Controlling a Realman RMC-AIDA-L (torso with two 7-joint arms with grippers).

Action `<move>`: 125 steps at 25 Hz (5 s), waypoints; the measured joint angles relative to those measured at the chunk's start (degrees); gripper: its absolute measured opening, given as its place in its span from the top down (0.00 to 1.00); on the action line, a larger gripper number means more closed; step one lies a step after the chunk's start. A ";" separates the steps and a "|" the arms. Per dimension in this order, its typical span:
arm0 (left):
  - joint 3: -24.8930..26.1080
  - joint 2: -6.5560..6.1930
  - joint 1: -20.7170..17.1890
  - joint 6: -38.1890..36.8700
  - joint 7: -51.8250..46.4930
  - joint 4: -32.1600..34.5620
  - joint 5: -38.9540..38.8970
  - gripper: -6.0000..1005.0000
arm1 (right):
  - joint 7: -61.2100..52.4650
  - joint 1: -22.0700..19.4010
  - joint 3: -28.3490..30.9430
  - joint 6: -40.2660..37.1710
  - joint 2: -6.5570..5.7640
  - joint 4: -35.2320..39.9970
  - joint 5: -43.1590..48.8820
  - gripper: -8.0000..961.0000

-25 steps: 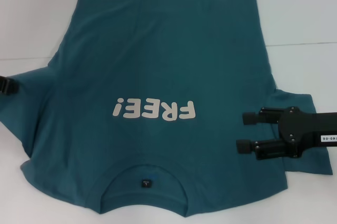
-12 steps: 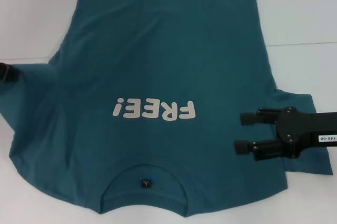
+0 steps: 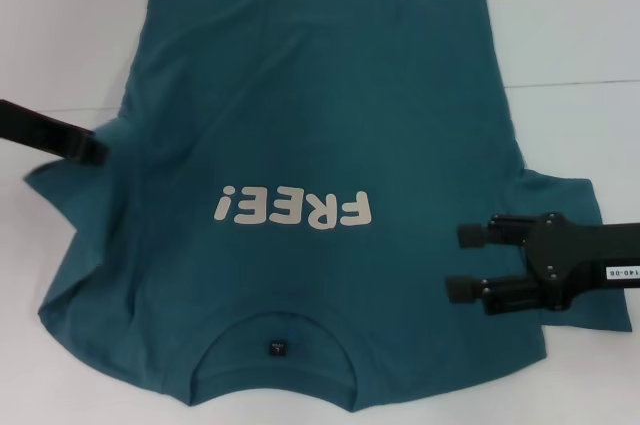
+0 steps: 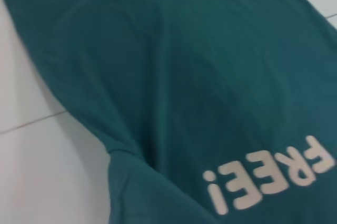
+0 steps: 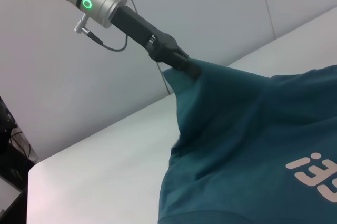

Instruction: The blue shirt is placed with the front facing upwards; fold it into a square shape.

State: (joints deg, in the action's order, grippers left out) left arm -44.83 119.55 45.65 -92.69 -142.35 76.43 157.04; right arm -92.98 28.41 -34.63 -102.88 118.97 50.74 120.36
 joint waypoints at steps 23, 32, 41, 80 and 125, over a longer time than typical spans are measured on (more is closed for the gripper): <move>-4.32 4.45 -3.69 18.79 -0.26 -13.93 -10.66 0.82 | -0.08 -0.93 -0.09 -0.25 -0.33 0.32 0.15 0.06; -10.28 4.50 -5.14 29.77 -2.22 -19.44 -9.90 0.38 | -0.10 -1.02 -0.09 -0.30 -0.26 0.01 0.14 0.06; -16.94 4.60 -4.89 35.74 -5.95 -21.78 -5.01 0.31 | -1.57 -1.38 -0.09 -0.30 -0.31 0.19 0.14 0.06; -16.74 4.33 -5.18 40.39 -5.88 -23.08 -3.78 0.90 | -2.20 -1.65 0.02 -0.30 0.05 0.31 -0.03 0.07; -14.59 4.22 -1.73 43.23 -3.02 -30.36 -4.64 0.97 | -2.43 -1.87 0.38 -0.94 -0.14 0.21 0.14 0.08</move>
State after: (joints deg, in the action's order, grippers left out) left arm -59.41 123.77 43.92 -49.46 -145.37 46.07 152.40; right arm -95.41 26.54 -34.25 -103.82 118.82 50.94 120.50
